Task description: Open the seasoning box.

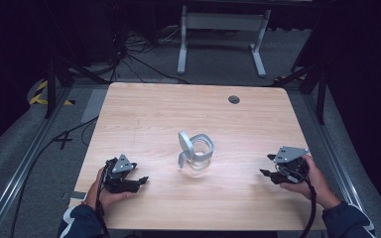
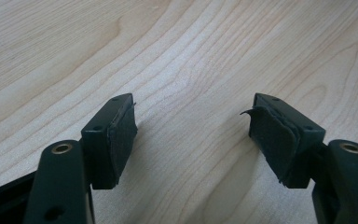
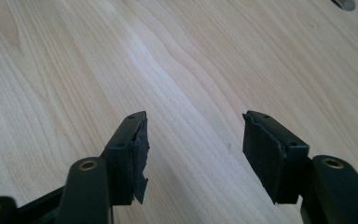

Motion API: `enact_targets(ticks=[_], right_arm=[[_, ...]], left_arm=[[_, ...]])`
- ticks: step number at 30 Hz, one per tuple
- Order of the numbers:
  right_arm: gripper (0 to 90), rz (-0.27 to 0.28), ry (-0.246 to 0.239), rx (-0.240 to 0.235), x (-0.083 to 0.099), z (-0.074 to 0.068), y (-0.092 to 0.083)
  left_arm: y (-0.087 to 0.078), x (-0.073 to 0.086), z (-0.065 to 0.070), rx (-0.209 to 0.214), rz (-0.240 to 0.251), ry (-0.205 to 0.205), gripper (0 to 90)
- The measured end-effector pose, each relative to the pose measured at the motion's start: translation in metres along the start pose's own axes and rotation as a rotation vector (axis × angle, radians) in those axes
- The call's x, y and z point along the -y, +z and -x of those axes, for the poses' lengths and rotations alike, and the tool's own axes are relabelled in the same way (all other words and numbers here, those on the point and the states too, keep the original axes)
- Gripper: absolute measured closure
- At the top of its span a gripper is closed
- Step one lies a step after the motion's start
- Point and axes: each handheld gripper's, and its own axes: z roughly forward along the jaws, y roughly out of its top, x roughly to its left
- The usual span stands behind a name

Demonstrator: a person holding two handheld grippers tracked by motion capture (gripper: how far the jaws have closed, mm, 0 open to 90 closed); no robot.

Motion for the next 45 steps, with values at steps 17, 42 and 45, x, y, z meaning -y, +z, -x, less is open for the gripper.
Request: enact_targets(ticks=[17, 42, 45], right_arm=[[34.9, 0.04, 0.106, -0.017, 0.065, -0.001, -0.004], [26.2, 0.138, 0.275, -0.054, 0.109, 0.0, -0.007], [26.2, 0.138, 0.277, -0.053, 0.109, 0.0, -0.007]], left_arm=[[0.0, 0.0, 0.0, 0.001, -0.001, 0.004, 31.5], [0.0, 0.0, 0.0, 0.002, -0.001, 0.0, 30.6], [0.0, 0.0, 0.0, 0.004, -0.001, -0.002, 30.4]])
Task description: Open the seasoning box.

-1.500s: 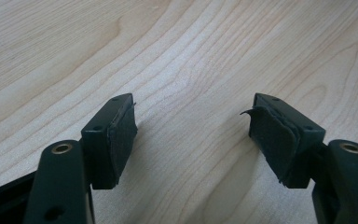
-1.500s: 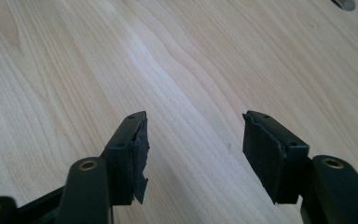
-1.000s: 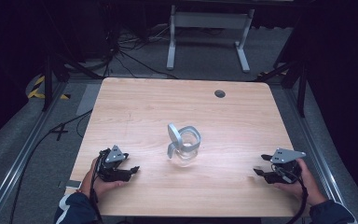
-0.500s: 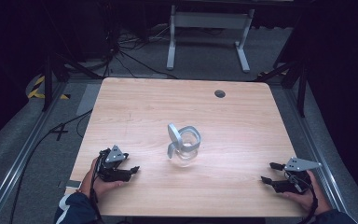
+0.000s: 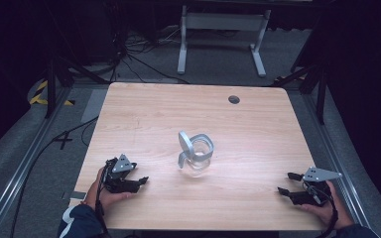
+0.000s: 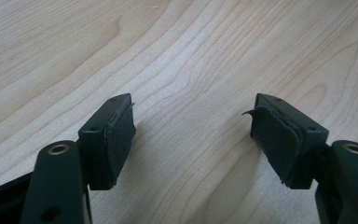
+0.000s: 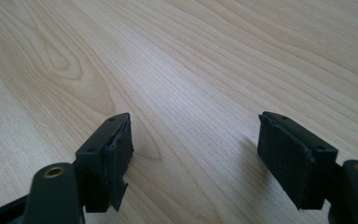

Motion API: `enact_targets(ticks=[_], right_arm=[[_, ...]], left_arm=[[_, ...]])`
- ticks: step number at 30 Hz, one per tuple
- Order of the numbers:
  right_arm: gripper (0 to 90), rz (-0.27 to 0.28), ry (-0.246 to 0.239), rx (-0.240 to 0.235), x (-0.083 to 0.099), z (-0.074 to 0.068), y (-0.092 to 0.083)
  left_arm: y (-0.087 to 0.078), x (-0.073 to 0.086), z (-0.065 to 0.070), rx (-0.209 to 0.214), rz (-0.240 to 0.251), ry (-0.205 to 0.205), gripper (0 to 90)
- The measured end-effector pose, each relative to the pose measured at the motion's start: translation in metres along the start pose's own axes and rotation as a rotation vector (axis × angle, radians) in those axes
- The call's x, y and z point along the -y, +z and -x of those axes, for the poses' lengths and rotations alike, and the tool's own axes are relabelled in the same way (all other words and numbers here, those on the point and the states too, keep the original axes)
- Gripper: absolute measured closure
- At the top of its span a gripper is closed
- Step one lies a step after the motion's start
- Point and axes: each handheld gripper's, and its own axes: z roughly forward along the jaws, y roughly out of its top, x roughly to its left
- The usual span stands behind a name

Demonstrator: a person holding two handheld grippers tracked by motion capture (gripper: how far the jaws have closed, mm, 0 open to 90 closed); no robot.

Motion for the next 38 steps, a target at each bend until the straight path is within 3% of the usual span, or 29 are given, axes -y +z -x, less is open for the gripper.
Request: enact_targets(ticks=[38], right_arm=[[26.0, -0.001, 0.0, -0.004, -0.0004, 0.0004, 0.0003]], left_arm=[[0.0002, -0.0016, -0.0023, 0.001, -0.012, 0.015, 27.6]])
